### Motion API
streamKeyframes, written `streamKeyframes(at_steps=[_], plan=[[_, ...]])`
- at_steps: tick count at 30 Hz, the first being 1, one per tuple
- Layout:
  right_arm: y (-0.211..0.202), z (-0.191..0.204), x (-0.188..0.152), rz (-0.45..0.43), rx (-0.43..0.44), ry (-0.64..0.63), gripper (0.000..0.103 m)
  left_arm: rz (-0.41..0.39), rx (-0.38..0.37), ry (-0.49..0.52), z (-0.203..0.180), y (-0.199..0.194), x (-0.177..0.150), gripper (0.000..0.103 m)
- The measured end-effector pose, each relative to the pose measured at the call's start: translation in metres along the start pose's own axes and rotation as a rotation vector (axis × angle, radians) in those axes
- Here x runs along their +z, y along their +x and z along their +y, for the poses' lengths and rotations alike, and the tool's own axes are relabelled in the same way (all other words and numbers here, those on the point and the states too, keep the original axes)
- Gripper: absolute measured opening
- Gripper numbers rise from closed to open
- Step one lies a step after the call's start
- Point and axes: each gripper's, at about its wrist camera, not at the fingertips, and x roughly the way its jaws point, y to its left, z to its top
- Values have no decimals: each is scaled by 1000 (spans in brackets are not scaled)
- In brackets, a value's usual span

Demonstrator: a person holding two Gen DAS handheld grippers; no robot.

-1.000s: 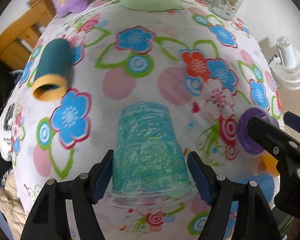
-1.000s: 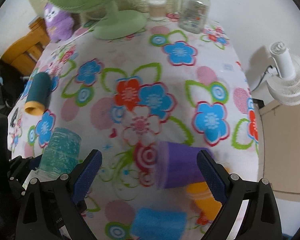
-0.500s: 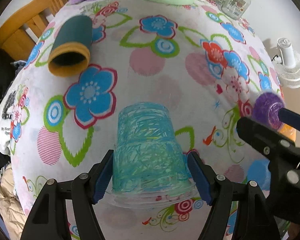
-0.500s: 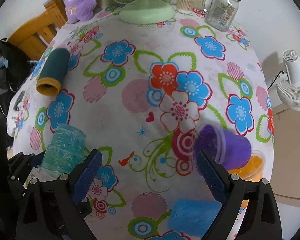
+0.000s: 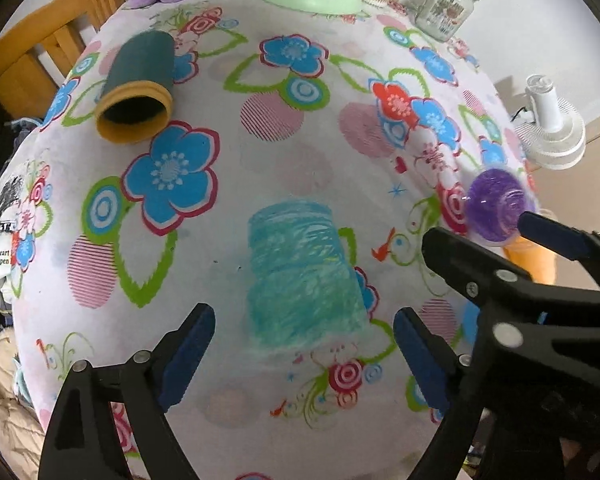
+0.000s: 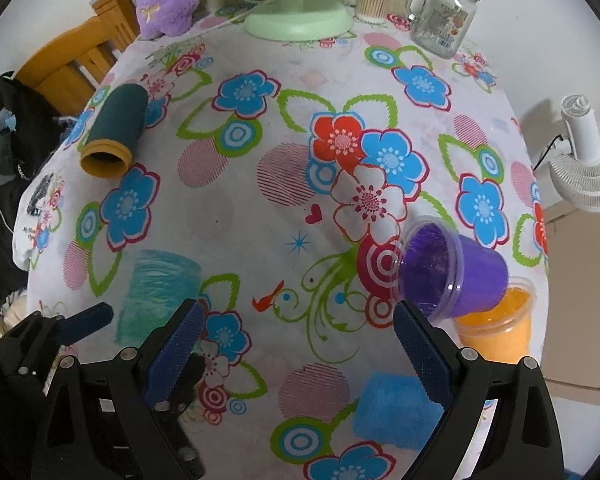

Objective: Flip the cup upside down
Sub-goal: 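Move the right gripper onto the teal cup and close around it, then lift the teal cup with the right gripper and carry it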

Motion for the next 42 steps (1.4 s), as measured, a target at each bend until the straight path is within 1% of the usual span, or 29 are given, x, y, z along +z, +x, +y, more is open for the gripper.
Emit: streamKeyframes(at_steps=[7, 9, 10, 14, 18, 21, 26, 28, 32, 38, 41, 42], plan=[[-28, 11, 1, -42, 14, 19, 97, -36, -58, -9, 22, -48, -2, 95], [-32, 17, 3, -49, 25, 27, 97, -40, -55, -6, 28, -53, 1, 95], [-33, 21, 3, -50, 28, 30, 97, -40, -44, -3, 33, -55, 0, 95], [-27, 33, 6, -33, 38, 42, 97, -17, 43, 10, 53, -48, 4, 95], [-7, 45, 12, 16, 44, 55, 97, -2, 126, 46, 67, -33, 8, 95], [10, 50, 16, 58, 37, 45, 97, 22, 147, 66, 74, -17, 13, 95], [38, 53, 23, 141, 6, 15, 96, 56, 154, 84, 76, 4, 17, 95], [46, 56, 28, 171, -3, -20, 93, 66, 146, 87, 76, 9, 19, 95], [60, 62, 33, 247, -31, -105, 90, 83, 135, 84, 79, 16, 22, 95], [78, 64, 40, 317, -50, -147, 80, 102, 124, 60, 83, 26, 27, 95], [85, 65, 43, 347, -61, -172, 73, 108, 122, 54, 85, 31, 29, 95], [87, 66, 43, 353, -68, -180, 67, 110, 122, 50, 85, 32, 29, 95]])
